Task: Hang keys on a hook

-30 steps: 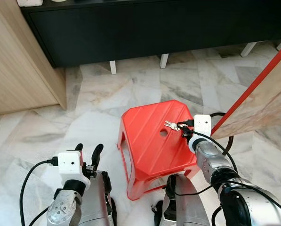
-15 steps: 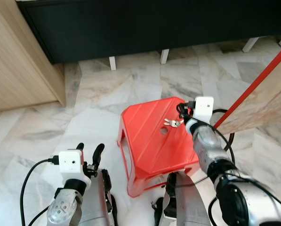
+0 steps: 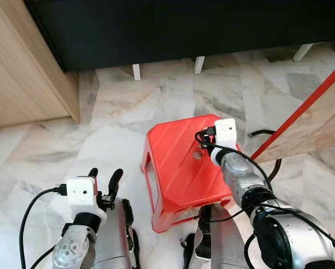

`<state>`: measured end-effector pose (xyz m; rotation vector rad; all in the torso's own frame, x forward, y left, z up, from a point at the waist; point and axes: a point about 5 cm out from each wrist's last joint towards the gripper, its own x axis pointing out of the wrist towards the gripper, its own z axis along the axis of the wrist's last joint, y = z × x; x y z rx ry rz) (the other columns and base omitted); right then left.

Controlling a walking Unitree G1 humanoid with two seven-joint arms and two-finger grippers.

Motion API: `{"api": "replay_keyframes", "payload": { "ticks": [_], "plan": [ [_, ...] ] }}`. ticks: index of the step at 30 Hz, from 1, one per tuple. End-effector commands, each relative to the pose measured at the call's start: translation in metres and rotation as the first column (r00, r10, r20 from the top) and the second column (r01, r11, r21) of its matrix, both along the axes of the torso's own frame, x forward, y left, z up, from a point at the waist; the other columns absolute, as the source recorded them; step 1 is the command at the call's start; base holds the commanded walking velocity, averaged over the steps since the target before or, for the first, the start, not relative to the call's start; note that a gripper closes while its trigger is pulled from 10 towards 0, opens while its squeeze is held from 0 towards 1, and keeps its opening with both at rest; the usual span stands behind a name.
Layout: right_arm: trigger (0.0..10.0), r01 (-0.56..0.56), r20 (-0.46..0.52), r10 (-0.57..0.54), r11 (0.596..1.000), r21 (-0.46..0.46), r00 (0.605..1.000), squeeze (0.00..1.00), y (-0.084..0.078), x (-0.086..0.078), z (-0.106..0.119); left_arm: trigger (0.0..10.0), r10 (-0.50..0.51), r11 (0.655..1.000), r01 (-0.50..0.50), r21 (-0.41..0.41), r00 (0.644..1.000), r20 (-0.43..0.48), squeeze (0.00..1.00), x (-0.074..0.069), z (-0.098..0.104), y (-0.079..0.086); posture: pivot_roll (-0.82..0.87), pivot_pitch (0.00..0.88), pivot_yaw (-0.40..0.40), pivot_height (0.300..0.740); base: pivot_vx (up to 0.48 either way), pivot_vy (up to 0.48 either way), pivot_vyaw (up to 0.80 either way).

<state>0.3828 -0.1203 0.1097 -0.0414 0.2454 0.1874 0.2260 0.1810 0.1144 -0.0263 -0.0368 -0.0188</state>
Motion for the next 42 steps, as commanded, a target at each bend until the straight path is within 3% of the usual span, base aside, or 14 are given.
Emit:
{"api": "replay_keyframes", "payload": {
  "ticks": [1,4,7,8,9,16,17,18,28,33,37,42],
  "plan": [
    [10.0,0.008,-0.047,-0.008,1.000,-0.006,0.999,0.00,-0.003,-0.005,-0.011,10.0,0.008,1.000,-0.008,-0.009,1.000,-0.011,0.00,-0.004,-0.001,0.001,0.28,0.340,-0.103,0.567,0.000,0.000,0.00],
    [10.0,0.024,-0.043,-0.024,1.000,0.008,0.999,0.00,-0.004,-0.004,-0.010,10.0,0.009,1.000,-0.009,-0.008,1.000,-0.013,0.00,-0.005,-0.001,0.002,0.28,0.340,-0.102,0.567,0.000,0.000,0.00],
    [10.0,0.071,-0.016,-0.069,0.992,0.105,0.997,0.00,-0.006,-0.001,-0.002,10.0,0.011,1.000,-0.011,-0.005,1.000,-0.020,0.00,-0.006,-0.002,0.003,0.27,0.340,-0.099,0.567,0.000,0.000,0.00],
    [10.0,0.085,-0.009,-0.084,0.987,0.136,0.996,0.99,-0.006,0.000,0.000,10.0,0.012,1.000,-0.012,-0.005,1.000,-0.022,0.00,-0.006,-0.002,0.003,0.26,0.339,-0.099,0.567,0.000,0.000,0.00],
    [10.0,0.120,-0.012,-0.120,0.971,0.208,0.993,1.00,-0.007,0.001,0.002,10.0,0.011,1.000,-0.011,-0.005,1.000,-0.025,0.00,-0.006,-0.003,0.003,0.26,0.339,-0.099,0.567,0.000,0.000,0.00],
    [10.0,0.193,-0.096,-0.172,0.937,0.293,0.980,1.00,-0.001,-0.007,-0.015,10.0,0.006,1.000,-0.006,-0.006,1.000,-0.030,0.00,-0.004,-0.005,0.001,0.25,0.336,-0.093,0.567,0.000,0.000,0.00],
    [10.0,0.197,-0.113,-0.171,0.936,0.290,0.979,0.91,0.000,-0.009,-0.018,10.0,0.005,1.000,-0.005,-0.005,1.000,-0.031,0.00,-0.004,-0.005,0.001,0.25,0.335,-0.093,0.567,0.000,0.000,0.00],
    [10.0,0.182,-0.134,-0.149,0.943,0.280,0.980,0.00,0.004,-0.012,-0.024,10.0,0.002,1.000,-0.002,-0.004,1.000,-0.031,0.00,-0.003,-0.005,0.000,0.25,0.334,-0.093,0.567,0.000,0.000,0.00],
    [10.0,0.173,-0.152,-0.135,0.946,0.274,0.979,0.00,0.007,-0.015,-0.029,10.0,0.002,1.000,-0.002,-0.003,1.000,-0.031,0.00,-0.003,-0.005,0.000,0.25,0.334,-0.099,0.567,0.000,0.000,0.00],
    [10.0,0.193,-0.134,-0.159,0.937,0.292,0.978,0.00,0.000,-0.013,-0.025,10.0,0.009,1.000,-0.009,-0.003,0.999,-0.037,0.00,-0.002,-0.009,0.001,0.23,0.328,-0.105,0.567,0.000,0.000,0.00],
    [10.0,0.167,-0.044,-0.162,0.918,0.359,0.986,0.00,-0.002,-0.004,-0.005,10.0,0.018,1.000,-0.018,-0.004,0.999,-0.032,0.00,0.000,-0.009,0.002,0.23,0.323,-0.109,0.567,0.000,0.000,0.00],
    [10.0,0.123,0.008,-0.135,0.919,0.374,0.991,0.00,0.002,-0.001,0.003,10.0,0.017,1.000,-0.018,-0.007,0.999,-0.032,0.00,0.001,-0.010,0.001,0.22,0.320,-0.109,0.567,0.000,0.000,0.00]
  ]
}}
